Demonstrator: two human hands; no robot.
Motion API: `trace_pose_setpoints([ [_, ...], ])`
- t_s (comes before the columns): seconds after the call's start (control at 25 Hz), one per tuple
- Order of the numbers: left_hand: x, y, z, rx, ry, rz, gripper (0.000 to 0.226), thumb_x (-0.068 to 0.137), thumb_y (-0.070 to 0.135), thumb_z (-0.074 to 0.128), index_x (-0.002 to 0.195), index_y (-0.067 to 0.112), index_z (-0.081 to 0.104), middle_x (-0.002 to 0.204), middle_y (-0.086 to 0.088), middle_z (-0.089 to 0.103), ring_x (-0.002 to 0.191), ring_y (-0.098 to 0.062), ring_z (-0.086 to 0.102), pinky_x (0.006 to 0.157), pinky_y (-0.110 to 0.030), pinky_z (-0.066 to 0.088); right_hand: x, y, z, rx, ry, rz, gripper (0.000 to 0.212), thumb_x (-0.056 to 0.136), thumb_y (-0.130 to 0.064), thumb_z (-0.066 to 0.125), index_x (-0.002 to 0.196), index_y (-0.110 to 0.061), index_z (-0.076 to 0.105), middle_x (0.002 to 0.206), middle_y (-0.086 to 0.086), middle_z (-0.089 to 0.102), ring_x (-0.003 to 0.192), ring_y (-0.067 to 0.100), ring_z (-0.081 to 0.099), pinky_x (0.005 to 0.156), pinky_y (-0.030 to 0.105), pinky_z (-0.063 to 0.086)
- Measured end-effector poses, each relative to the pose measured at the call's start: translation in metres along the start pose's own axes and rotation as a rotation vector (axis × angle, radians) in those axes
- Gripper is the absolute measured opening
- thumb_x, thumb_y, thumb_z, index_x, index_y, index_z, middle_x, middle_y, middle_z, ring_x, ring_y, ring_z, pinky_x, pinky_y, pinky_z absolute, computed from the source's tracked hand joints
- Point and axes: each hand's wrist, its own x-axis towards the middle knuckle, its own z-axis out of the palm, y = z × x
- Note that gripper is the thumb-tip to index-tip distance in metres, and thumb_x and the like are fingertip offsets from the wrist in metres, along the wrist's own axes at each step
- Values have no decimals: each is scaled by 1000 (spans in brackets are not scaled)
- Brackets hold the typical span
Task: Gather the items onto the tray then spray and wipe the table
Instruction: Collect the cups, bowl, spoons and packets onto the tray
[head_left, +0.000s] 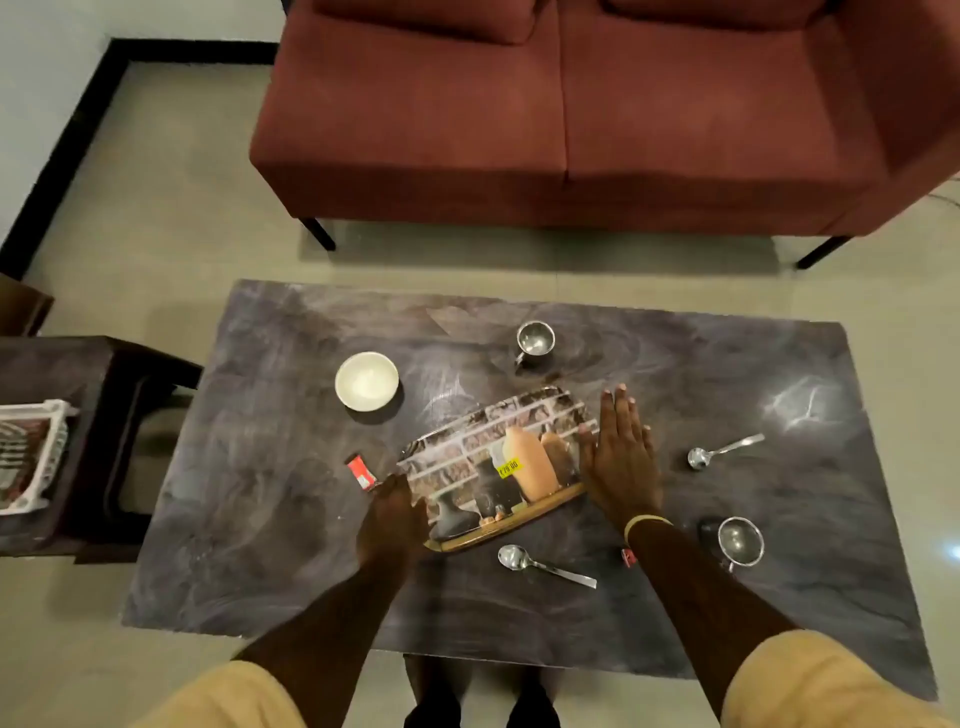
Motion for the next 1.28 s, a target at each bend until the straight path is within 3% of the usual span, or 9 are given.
trace_pose_setpoints([
  [0.12, 11, -11, 20, -1, 27, -59, 31, 90, 11, 55, 119, 2, 59, 123, -19, 60, 112, -38, 58, 88, -43, 49, 13, 12, 28, -55, -54, 11, 62, 100, -33, 35, 155, -11, 16, 163, 10, 10, 150, 26, 13, 119, 50, 18],
  [0.28, 21, -23, 39, -34, 39, -119, 41, 88, 18, 57, 127, 7, 53, 127, -17, 57, 113, -39, 57, 88, -48, 51, 25, 18, 62, -54, -129, -13, 59, 99, -29, 36, 153, -9, 23, 162, 12, 16, 149, 27, 18, 117, 48, 21],
  [0.48, 20, -35, 48, -170, 101, -207, 32, 81, 39, 66, 108, 22, 62, 102, -2, 70, 92, -26, 68, 73, -37, 57, 40, 20, 80, -3, -192, -3, 59, 96, -28, 42, 149, -5, 30, 154, 16, 34, 138, 32, 36, 113, 43, 32],
  [0.6, 18, -41, 52, -152, 118, -233, 27, 89, 41, 61, 98, 17, 68, 85, -3, 71, 74, -21, 65, 58, -25, 42, 43, 20, 82, 27, -205, 36, 60, 95, -39, 50, 144, -5, 40, 149, 17, 42, 134, 34, 41, 111, 41, 33],
  [0.72, 17, -41, 55, -179, 134, -272, 27, 92, 37, 60, 91, 12, 69, 85, -11, 72, 66, -18, 55, 55, -24, 34, 40, 19, 81, 37, -157, 51, 60, 92, -36, 55, 142, -5, 43, 147, 17, 44, 132, 35, 41, 111, 41, 33],
  [0.84, 19, -43, 59, -210, 147, -264, 28, 91, 37, 61, 94, 11, 69, 88, -12, 74, 69, -20, 60, 52, -22, 35, 42, 23, 79, 21, -92, 99, 55, 89, -27, 61, 138, -7, 48, 144, 19, 47, 131, 37, 42, 110, 41, 30],
  [1.0, 24, -42, 61, -235, 182, -211, 28, 92, 32, 63, 96, 5, 68, 85, -8, 71, 65, -15, 58, 46, -14, 32, 51, 29, 83, 99, -28, 134, 42, 86, -13, 59, 128, -11, 59, 122, 15, 64, 114, 34, 57, 100, 41, 43],
  [1.08, 28, -44, 59, -237, 188, -189, 22, 90, 25, 65, 96, 4, 68, 83, -5, 70, 66, -15, 62, 47, -12, 36, 50, 29, 78, 136, -19, 154, 38, 87, -15, 57, 125, -12, 61, 117, 14, 67, 111, 35, 59, 98, 43, 46],
  [1.28, 52, -48, 50, -138, 195, -75, 11, 87, 11, 64, 90, 3, 71, 78, -13, 74, 67, -23, 67, 61, -24, 45, 41, 37, 77, 258, -20, 199, 32, 87, -22, 60, 115, -8, 63, 111, 16, 68, 104, 36, 61, 95, 47, 48],
])
